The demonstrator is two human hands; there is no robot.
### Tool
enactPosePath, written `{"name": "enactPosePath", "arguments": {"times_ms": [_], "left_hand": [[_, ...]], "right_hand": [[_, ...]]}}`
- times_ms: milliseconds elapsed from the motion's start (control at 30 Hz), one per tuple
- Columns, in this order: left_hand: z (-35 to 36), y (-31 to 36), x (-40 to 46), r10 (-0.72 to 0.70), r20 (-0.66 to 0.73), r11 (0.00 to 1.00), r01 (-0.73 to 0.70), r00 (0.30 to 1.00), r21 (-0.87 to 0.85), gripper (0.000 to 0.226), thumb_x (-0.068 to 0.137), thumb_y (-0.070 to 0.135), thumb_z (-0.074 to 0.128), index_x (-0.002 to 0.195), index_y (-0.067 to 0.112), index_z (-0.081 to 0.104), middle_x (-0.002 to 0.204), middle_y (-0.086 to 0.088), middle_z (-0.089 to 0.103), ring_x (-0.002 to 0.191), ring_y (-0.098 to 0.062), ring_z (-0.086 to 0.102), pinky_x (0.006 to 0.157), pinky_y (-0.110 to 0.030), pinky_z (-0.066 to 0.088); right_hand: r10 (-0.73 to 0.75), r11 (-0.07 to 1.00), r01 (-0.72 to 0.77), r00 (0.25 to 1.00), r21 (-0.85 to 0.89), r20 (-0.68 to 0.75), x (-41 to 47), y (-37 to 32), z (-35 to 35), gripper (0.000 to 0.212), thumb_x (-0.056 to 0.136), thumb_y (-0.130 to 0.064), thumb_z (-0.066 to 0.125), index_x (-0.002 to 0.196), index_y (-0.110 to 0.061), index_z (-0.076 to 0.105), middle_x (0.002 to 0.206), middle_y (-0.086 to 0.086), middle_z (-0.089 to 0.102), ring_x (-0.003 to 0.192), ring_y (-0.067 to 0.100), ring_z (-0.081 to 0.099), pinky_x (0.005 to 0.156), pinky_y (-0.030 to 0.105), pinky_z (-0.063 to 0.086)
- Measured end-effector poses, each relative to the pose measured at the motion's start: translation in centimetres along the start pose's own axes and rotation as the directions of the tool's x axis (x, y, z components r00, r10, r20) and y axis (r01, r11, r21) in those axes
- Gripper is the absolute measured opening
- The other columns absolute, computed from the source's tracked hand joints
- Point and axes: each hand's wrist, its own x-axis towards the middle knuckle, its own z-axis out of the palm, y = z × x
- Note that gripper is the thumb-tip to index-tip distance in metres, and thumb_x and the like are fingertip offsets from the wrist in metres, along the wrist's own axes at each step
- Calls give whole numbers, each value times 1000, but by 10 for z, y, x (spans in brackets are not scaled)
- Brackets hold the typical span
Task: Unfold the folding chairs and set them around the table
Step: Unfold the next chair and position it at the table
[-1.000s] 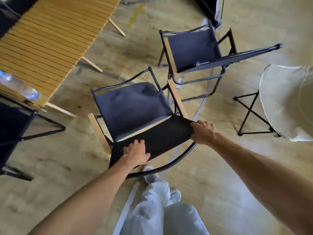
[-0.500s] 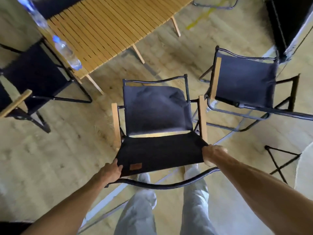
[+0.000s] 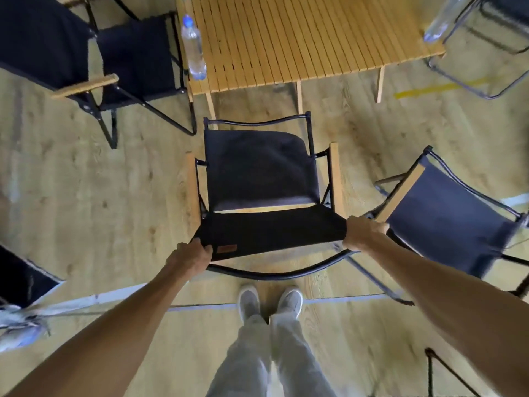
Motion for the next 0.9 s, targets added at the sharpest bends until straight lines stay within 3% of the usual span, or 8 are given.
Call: {"name": "enactPosePath", "arguments": {"times_ms": [133, 233, 300, 400, 600, 800, 900], "left_hand": [[-1, 3, 1, -54, -19, 985, 51, 998, -162, 49, 99, 43, 40, 139, 14, 42, 127, -21, 50, 115, -41, 54, 94, -45, 45], [1, -2, 0, -40, -44, 980, 31, 998, -197, 51, 97, 46, 42, 138, 17, 44, 121, -17, 53, 108, -38, 57, 86, -42, 47], [0, -4, 2, -28, -61, 977, 14, 998, -211, 53, 95, 46, 46, 139, 17, 44, 120, -15, 55, 105, -35, 59, 83, -40, 49], [-3, -4, 7, -35, -73, 971, 17, 997, -239, 54, 92, 45, 52, 137, 15, 45, 118, -13, 57, 101, -32, 61, 77, -37, 50], [-24, 13, 17, -48, -118, 972, 19, 992, -235, 51, 93, 40, 50, 135, 12, 42, 122, -15, 56, 105, -35, 59, 76, -39, 47], [-54, 19, 33, -62, -114, 972, 34, 992, -234, 46, 92, 28, 47, 135, 12, 43, 111, -13, 58, 88, -28, 54, 69, -35, 45], [-65, 21, 40, -60, -128, 970, 27, 990, -241, 45, 91, 26, 48, 134, 14, 45, 107, -10, 56, 88, -28, 54, 68, -34, 44]], "right_hand": [[0, 991, -4, 1000, 135, 30, 9, 11, -2, 37, 76, -27, 67, 110, -13, 62, 94, 6, 61, 92, 30, 65, 84, 41, 56], [-21, 981, 6, 997, 196, 75, 10, 10, 0, 38, 82, -18, 60, 117, -5, 61, 104, 16, 63, 95, 34, 66, 75, 35, 56], [-11, 971, -14, 995, 239, 102, 11, 10, 3, 41, 86, -14, 55, 124, 0, 57, 99, 18, 62, 97, 36, 67, 70, 34, 50], [16, 963, -40, 996, 268, 91, 14, 11, 1, 54, 85, -14, 57, 137, -2, 47, 108, 18, 64, 100, 36, 65, 75, 36, 55], [40, 948, -44, 999, 315, 20, 33, 18, -17, 35, 84, -16, 59, 119, -14, 58, 103, 11, 65, 98, 33, 65, 85, 43, 56], [67, 945, -28, 991, 325, -111, 51, 20, -32, 26, 80, -18, 58, 105, -22, 62, 84, 4, 61, 79, 28, 58, 70, 32, 47], [51, 942, -6, 991, 336, -127, 59, 18, -44, 22, 79, -16, 59, 100, -19, 65, 83, 6, 64, 79, 28, 63, 71, 33, 54]]}}
